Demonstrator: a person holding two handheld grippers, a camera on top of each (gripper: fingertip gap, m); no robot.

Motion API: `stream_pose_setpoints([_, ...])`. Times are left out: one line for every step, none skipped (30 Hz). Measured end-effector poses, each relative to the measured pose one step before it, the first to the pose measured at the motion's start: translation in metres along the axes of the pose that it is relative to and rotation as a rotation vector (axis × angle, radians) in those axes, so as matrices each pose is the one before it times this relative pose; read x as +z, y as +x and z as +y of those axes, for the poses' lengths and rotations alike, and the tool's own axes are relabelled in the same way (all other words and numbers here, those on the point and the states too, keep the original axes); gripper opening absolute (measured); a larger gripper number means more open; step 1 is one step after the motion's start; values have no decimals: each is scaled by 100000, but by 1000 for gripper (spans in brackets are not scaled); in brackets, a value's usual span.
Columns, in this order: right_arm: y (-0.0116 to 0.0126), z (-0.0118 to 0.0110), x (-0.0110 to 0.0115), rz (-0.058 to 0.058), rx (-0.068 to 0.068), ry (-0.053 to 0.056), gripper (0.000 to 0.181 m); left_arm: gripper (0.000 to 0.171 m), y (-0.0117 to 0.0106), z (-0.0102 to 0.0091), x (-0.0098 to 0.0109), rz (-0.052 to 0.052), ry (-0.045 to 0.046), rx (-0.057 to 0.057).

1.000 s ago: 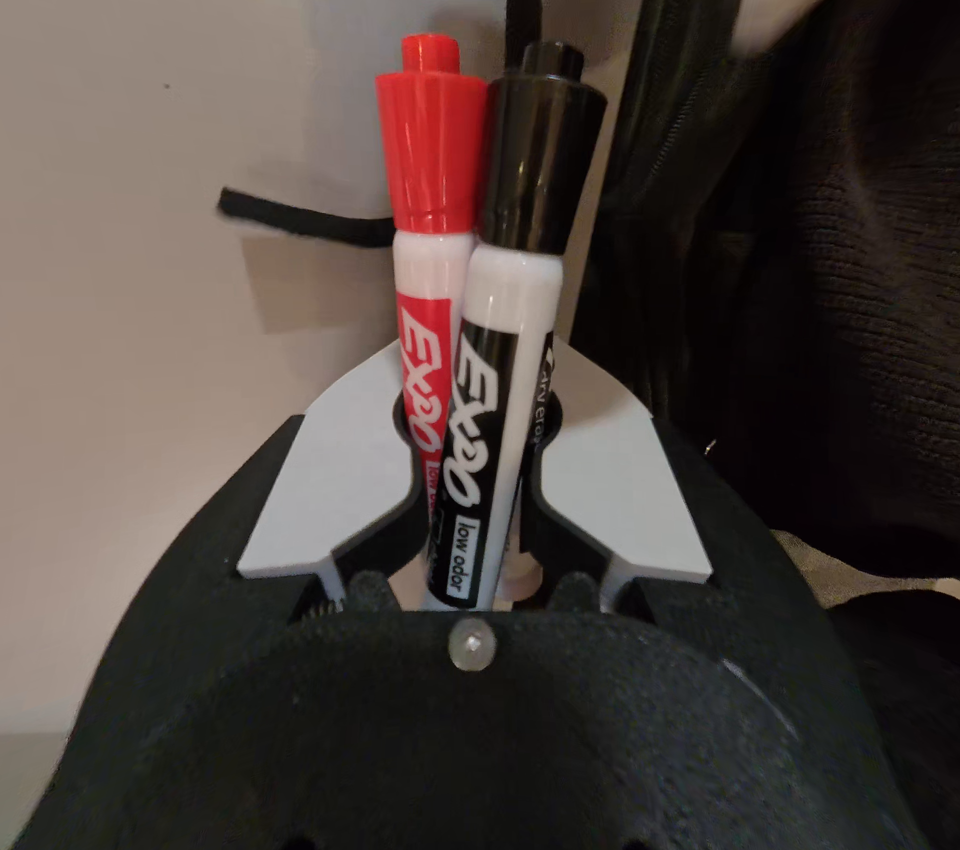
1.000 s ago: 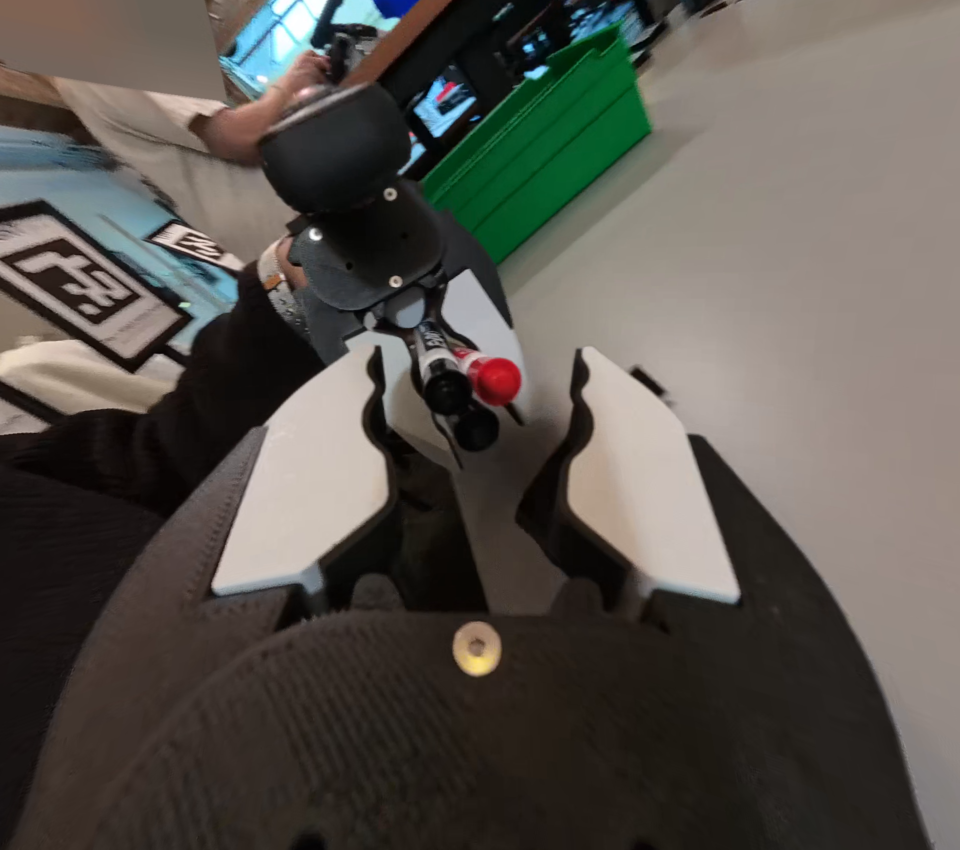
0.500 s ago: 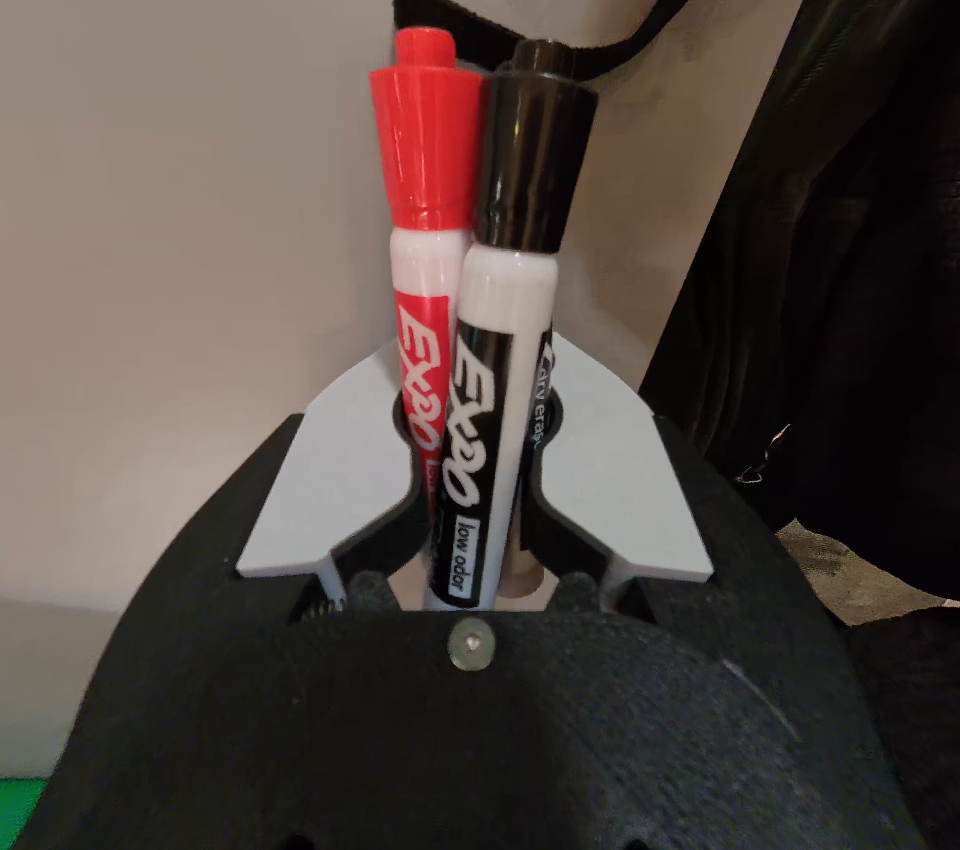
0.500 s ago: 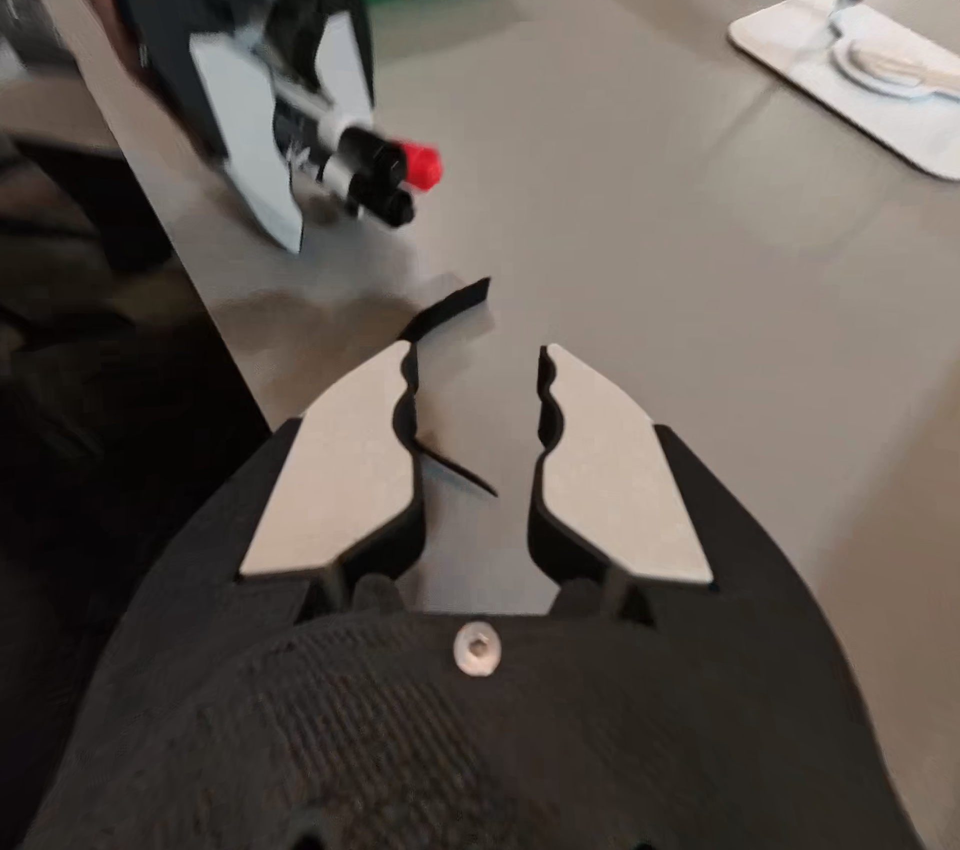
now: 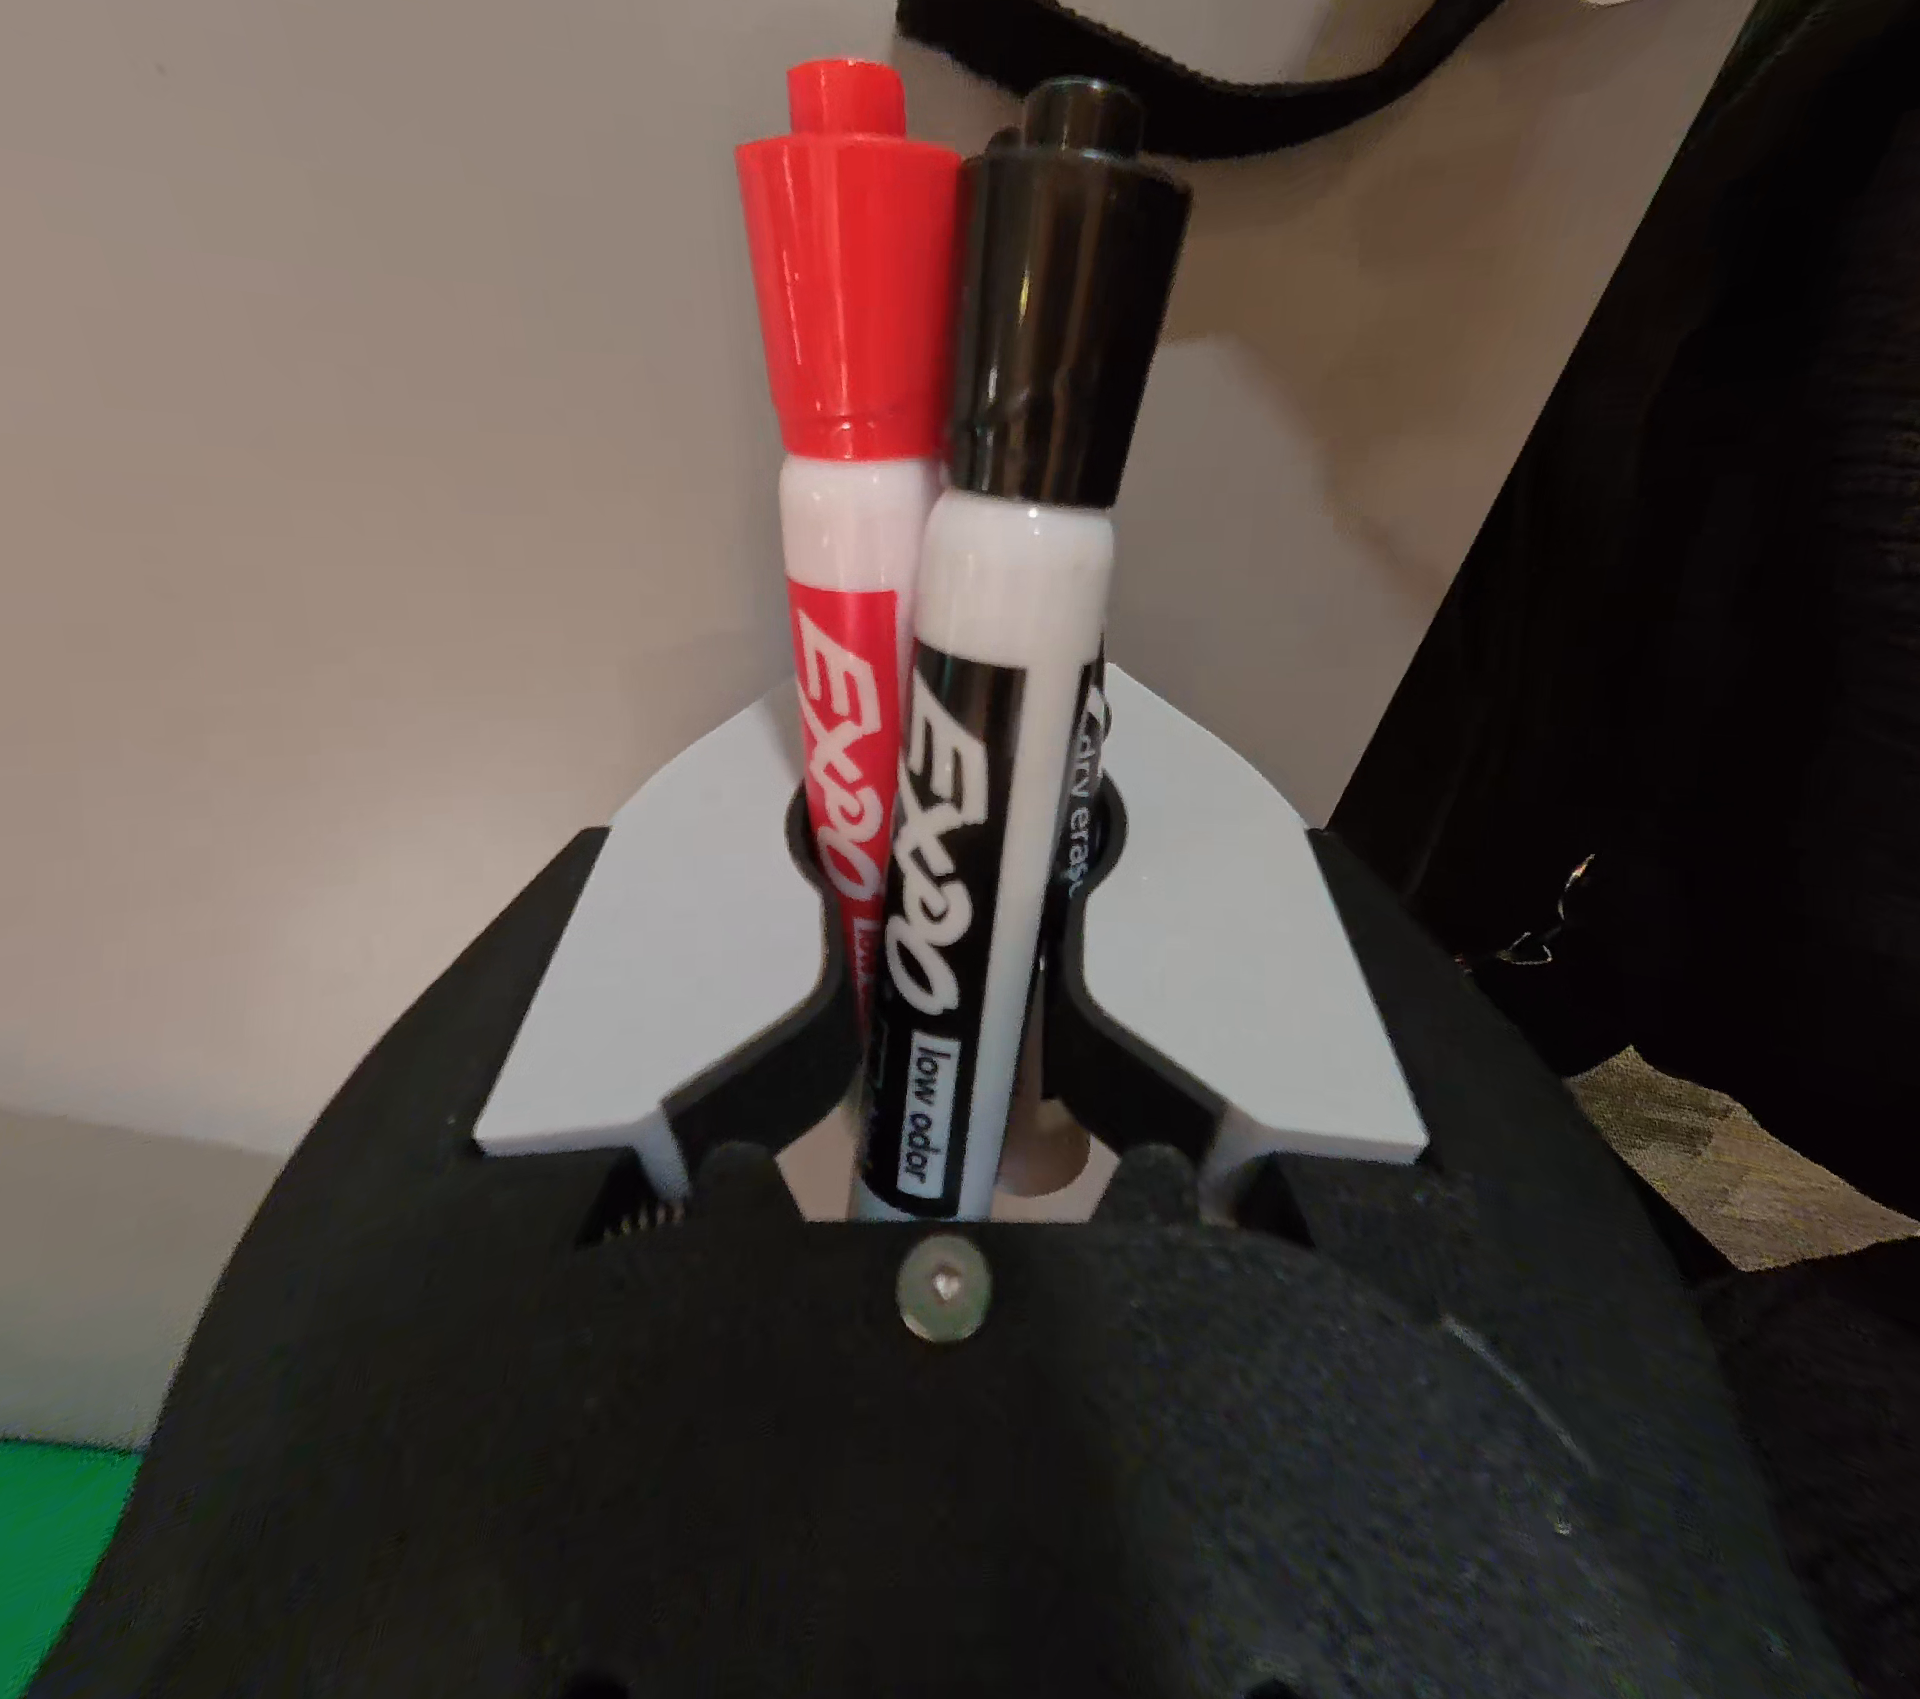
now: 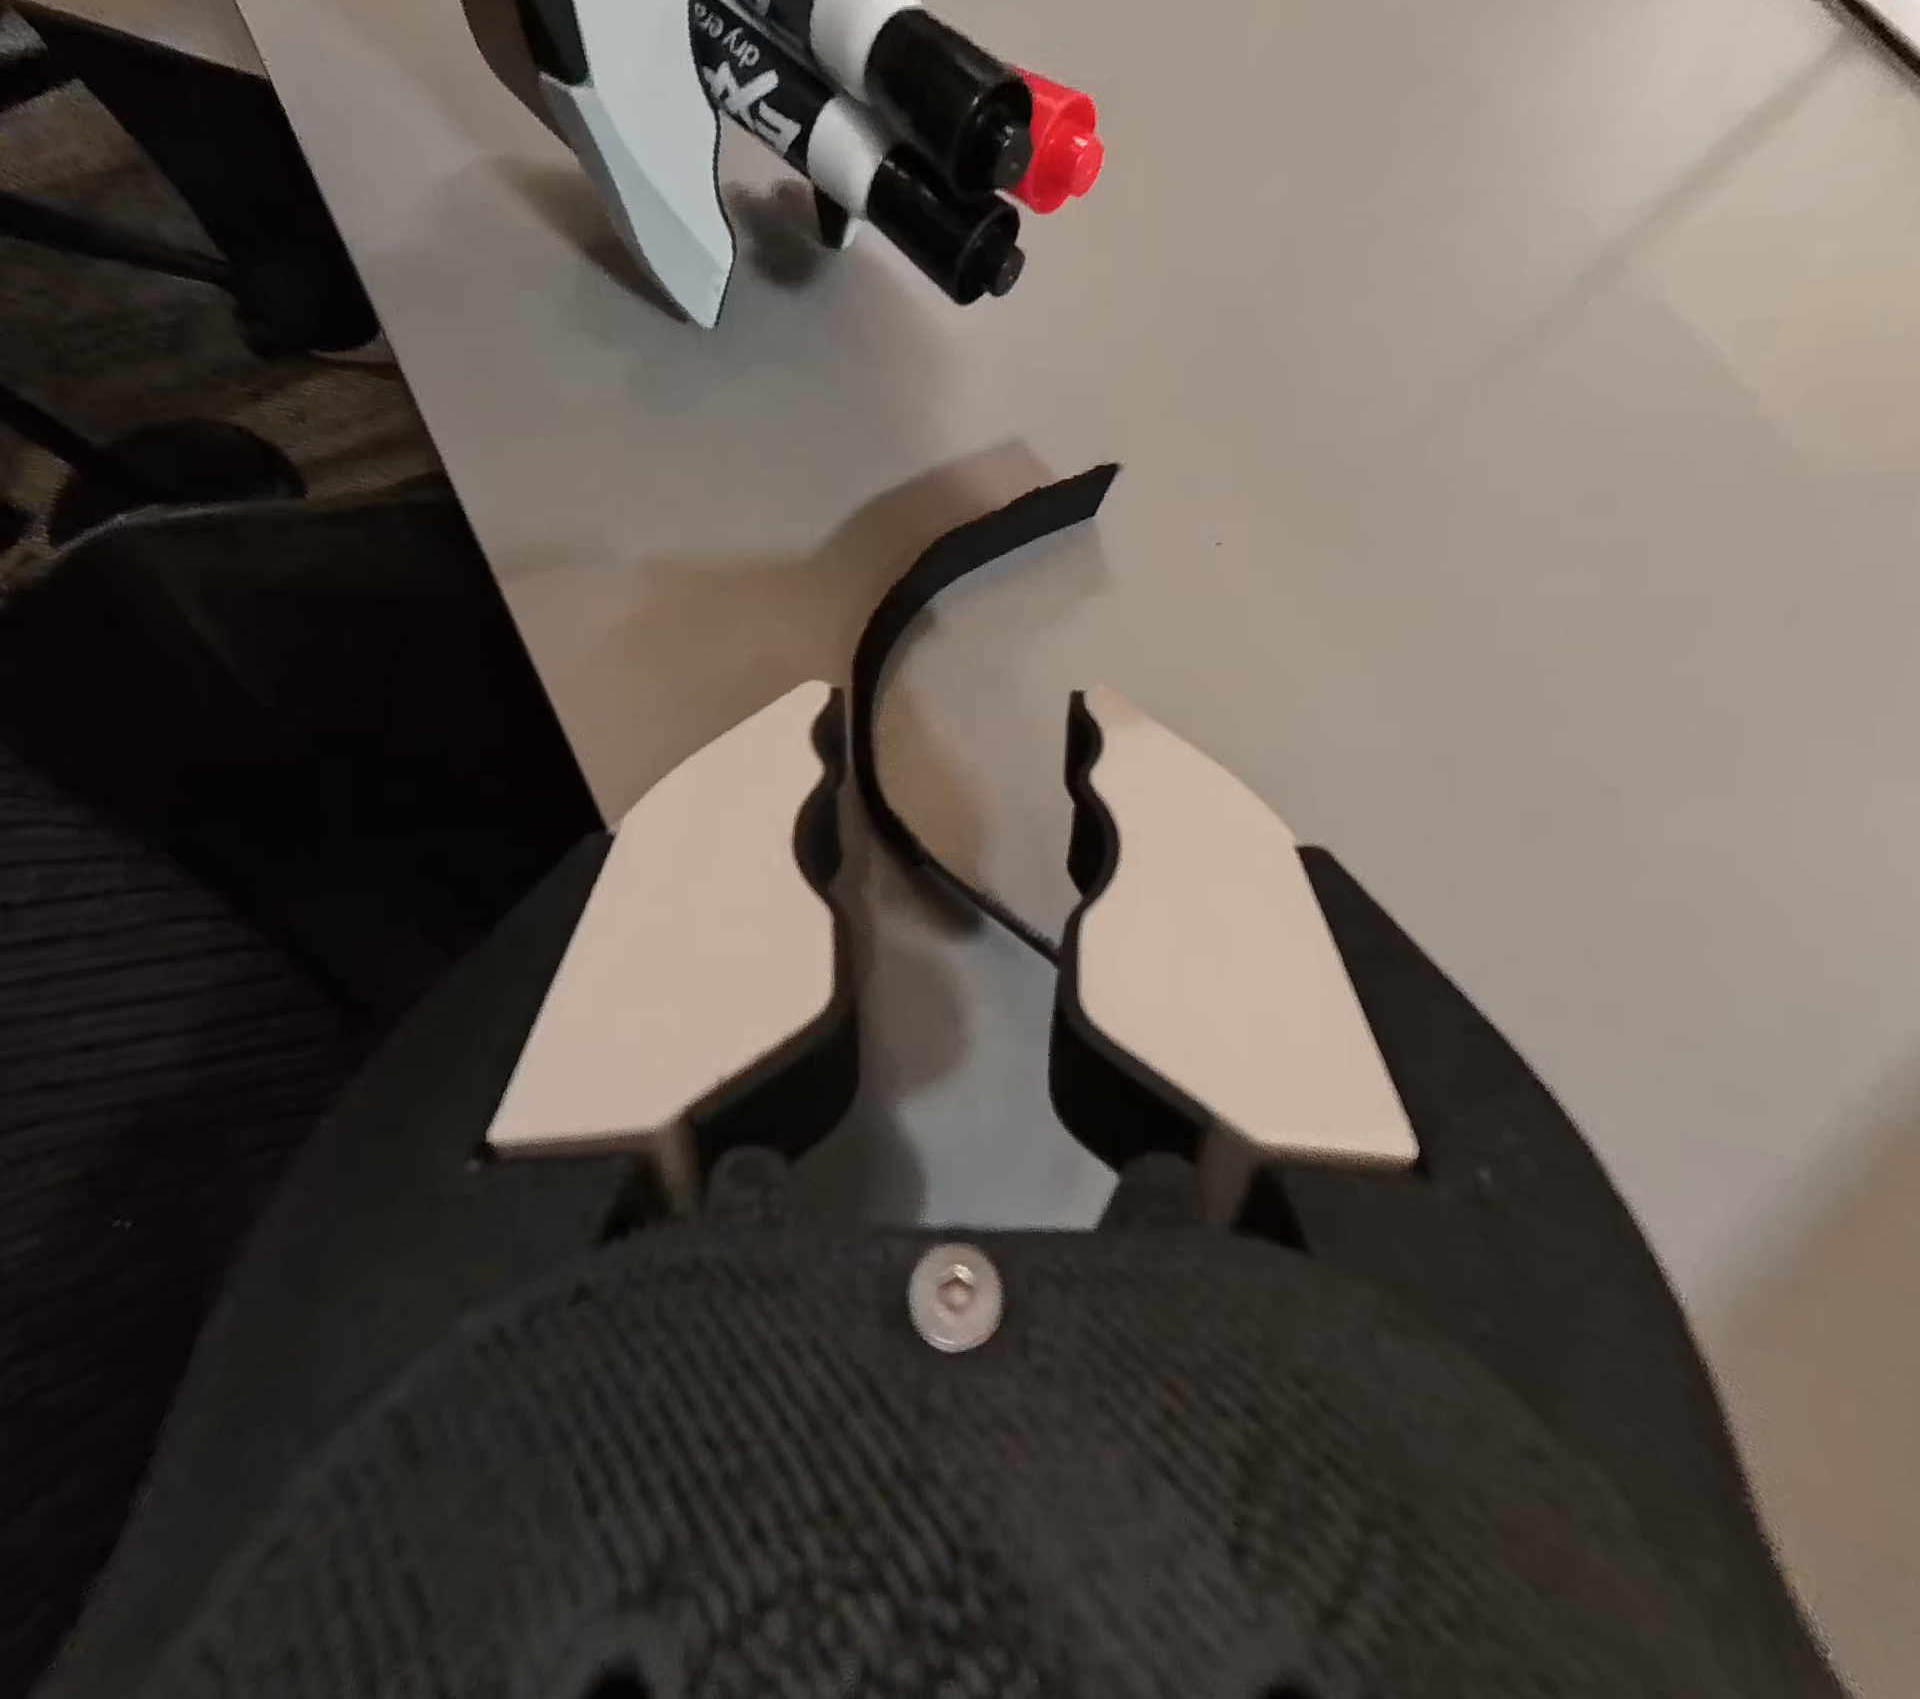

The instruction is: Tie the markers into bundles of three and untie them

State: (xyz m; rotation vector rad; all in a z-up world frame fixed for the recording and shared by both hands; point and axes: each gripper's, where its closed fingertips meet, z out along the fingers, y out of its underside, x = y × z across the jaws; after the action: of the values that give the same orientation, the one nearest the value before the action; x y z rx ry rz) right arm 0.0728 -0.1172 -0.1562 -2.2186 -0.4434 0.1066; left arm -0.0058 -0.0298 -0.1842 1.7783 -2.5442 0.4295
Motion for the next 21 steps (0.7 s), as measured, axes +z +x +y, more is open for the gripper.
stream_pose_setpoints([96,-137,-93,-312,1242,1095,41,43,30,-32,0,529,302,-262])
stream_pose_setpoints([60,-142,-105,-309,1178,997,40,43,6,-16,-14,531,541,-643])
stream_pose_setpoints([80,-109,-102,-98,996,798,40,43,4,-8,-14,527,836,-494])
stream_pose_setpoints([86,-115,-97,103,888,769,40,43,5,-8,-15,399,975,-310])
stream_pose_setpoints([47,-126,-91,-108,918,818,39,43,-3,7,-7,310,818,-463])
stream_pose_setpoints([-42,-140,-79,-619,1144,848,39,44,5,0,-5,160,421,-472])
stream_pose_setpoints([-113,-167,-79,-1036,1501,982,39,44,6,9,3,-270,-82,-16])
stream_pose_setpoints([-148,-196,-71,-1288,1769,1200,39,44,-1,22,19,-629,-488,450])
stream_pose_setpoints([-183,-229,-70,-1527,1909,1362,38,44,5,32,7,-679,-758,444])
stream_pose_setpoints([-166,-214,-62,-1673,1995,1296,38,44,-3,17,12,-593,-803,287])
stream_pose_setpoints([-132,-162,-65,-1583,1977,1021,37,44,-2,9,15,-575,-749,311])
stream_pose_setpoints([-37,-88,-59,-1209,1835,677,37,44,-1,18,19,-565,-586,323])
stream_pose_setpoints([62,-17,-57,-634,1583,311,37,44,1,12,5,-504,-388,289])
stream_pose_setpoints([165,26,-73,-25,1265,22,37,44,-2,6,10,-380,-198,229])
stream_pose_setpoints([196,14,-89,335,972,32,37,44,4,3,14,-322,-36,-93])
stream_pose_setpoints([181,-7,-103,329,854,286,37,44,-5,0,9,-420,-151,-238])
stream_pose_setpoints([104,-58,-100,58,949,501,37,44,-3,9,12,-621,-394,-53])
stream_pose_setpoints([26,-72,-91,-390,1089,581,37,44,-6,10,19,-907,-608,186])
stream_pose_setpoints([-46,-88,-84,-690,1125,623,37,44,-4,13,26,-1159,-718,216])
stream_pose_setpoints([-57,-68,-63,-676,992,533,36,44,-1,6,38,-1386,-751,272])
stream_pose_setpoints([-41,-44,-39,-404,705,330,36,44,-12,23,34,-1594,-680,205])
